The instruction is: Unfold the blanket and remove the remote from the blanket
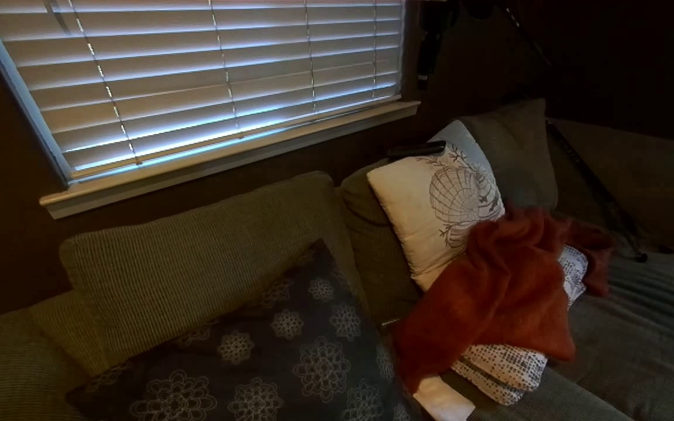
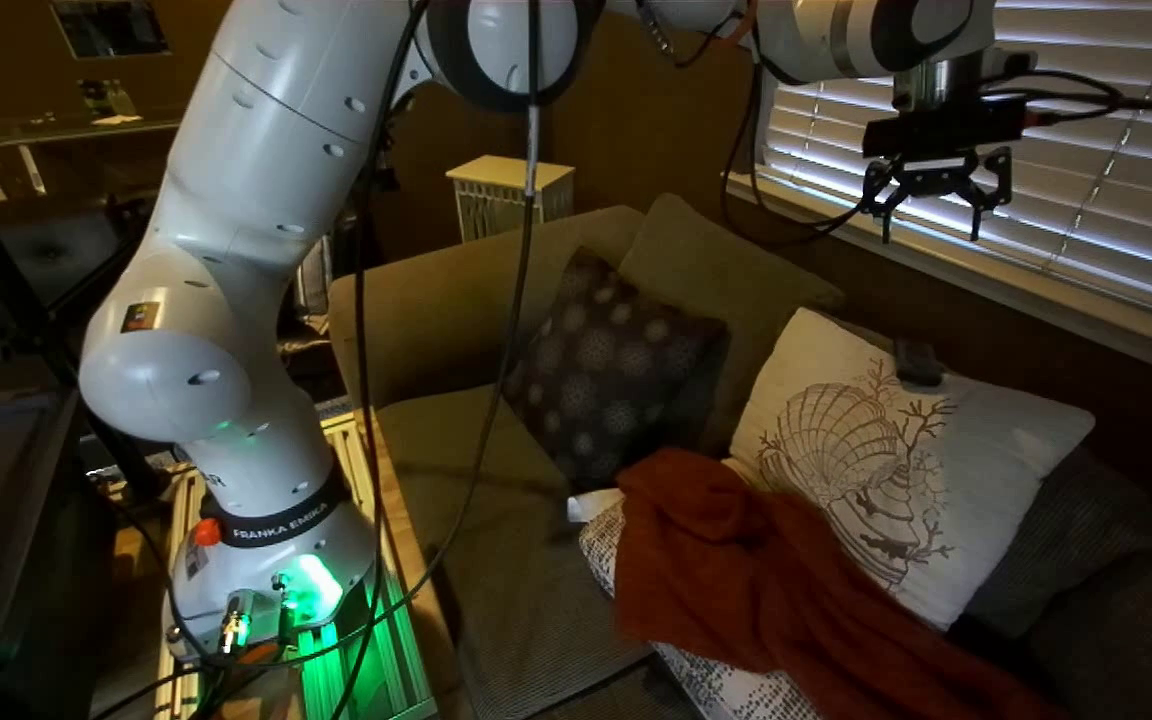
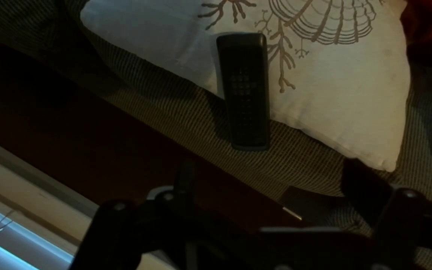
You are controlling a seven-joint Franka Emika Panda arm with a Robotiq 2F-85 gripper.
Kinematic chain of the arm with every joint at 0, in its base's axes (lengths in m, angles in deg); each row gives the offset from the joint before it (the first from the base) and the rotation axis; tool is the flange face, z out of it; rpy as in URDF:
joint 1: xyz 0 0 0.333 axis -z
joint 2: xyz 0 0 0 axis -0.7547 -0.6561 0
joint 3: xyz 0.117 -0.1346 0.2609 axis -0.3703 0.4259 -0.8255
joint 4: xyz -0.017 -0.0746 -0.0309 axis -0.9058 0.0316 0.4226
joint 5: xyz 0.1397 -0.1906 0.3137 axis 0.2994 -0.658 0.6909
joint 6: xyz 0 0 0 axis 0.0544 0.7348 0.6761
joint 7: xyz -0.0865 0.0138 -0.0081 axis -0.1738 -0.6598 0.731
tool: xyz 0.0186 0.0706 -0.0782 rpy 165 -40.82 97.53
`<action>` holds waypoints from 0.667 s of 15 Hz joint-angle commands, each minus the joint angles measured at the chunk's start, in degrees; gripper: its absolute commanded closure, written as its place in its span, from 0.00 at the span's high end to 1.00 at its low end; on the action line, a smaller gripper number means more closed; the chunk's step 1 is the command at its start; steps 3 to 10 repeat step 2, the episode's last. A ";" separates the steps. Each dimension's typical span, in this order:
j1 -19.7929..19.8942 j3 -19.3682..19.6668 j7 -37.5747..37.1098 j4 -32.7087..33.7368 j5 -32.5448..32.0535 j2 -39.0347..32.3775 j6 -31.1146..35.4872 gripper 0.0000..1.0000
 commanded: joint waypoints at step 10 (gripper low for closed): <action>-0.14 0.22 0.11 0.22 0.18 -0.19 -0.19 1.00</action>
